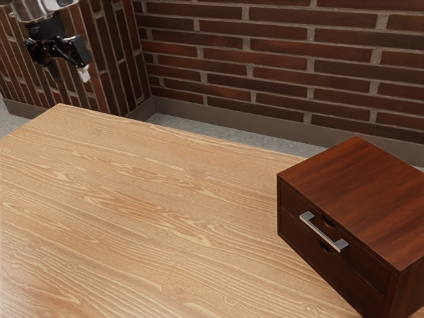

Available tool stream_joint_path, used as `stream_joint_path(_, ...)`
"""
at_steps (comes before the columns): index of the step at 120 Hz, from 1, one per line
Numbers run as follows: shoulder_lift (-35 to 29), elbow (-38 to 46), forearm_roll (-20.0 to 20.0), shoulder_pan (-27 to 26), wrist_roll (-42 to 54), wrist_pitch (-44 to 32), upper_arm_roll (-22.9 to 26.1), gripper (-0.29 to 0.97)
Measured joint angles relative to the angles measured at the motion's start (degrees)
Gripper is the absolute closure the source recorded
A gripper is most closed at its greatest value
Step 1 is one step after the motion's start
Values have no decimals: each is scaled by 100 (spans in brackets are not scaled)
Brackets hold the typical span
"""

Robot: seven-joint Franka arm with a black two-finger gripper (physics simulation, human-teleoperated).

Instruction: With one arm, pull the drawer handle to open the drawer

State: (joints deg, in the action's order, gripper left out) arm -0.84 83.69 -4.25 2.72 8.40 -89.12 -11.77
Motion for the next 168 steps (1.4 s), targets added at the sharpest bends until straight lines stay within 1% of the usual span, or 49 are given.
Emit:
stream_joint_path(9,-8,-153,5,63,58,4,8,0)
stream_joint_path(19,-202,-1048,8,132,293,104,105,0)
stream_joint_path(23,-393,-1322,5,162,516,140,258,0)
stream_joint_path(26,-551,-1442,1,89,729,166,388,0)
stream_joint_path(33,-911,-1549,-61,-291,1404,302,638,0)
stream_joint_path(38,-1024,-1563,-211,-399,1957,407,718,0)
stream_joint_path(50,-1040,-1549,-719,-656,3448,613,897,0)
stream_joint_path(59,-908,-1436,-973,-717,4523,738,1000,0)
stream_joint_path(75,-562,-917,-1199,-718,6141,836,1265,0)
stream_joint_path(80,-579,-588,-1227,-712,6575,763,1398,0)
stream_joint_path(84,-711,-260,-1236,-702,6900,680,1522,0)
stream_joint_path(97,-1652,983,-1186,-723,7798,350,1983,0)
stream_joint_path(100,-1810,1164,-1176,-722,7980,289,2112,0)
stream_joint_path(106,-2013,1438,-1152,-727,8314,175,2545,0)
stream_joint_path(111,-2090,1627,-1142,-732,8556,47,2737,0)
stream_joint_path(116,-2187,1773,-1159,-732,8756,-101,2813,0)
stream_joint_path(123,-2340,2238,-1253,-849,8963,-426,2811,0)
stream_joint_path(129,-2398,2817,-1305,-1051,9081,-859,2802,0)
stream_joint_path(137,-2425,3321,-1350,-1202,9170,-1490,2803,0)
stream_joint_path(150,-2430,3779,-1479,-1439,9251,-2398,2835,1)
stream_joint_path(160,-2338,4057,-1608,-1510,9252,-3079,2934,3)
stream_joint_path(168,-2238,4173,-1664,-1523,9245,-3534,3132,4)
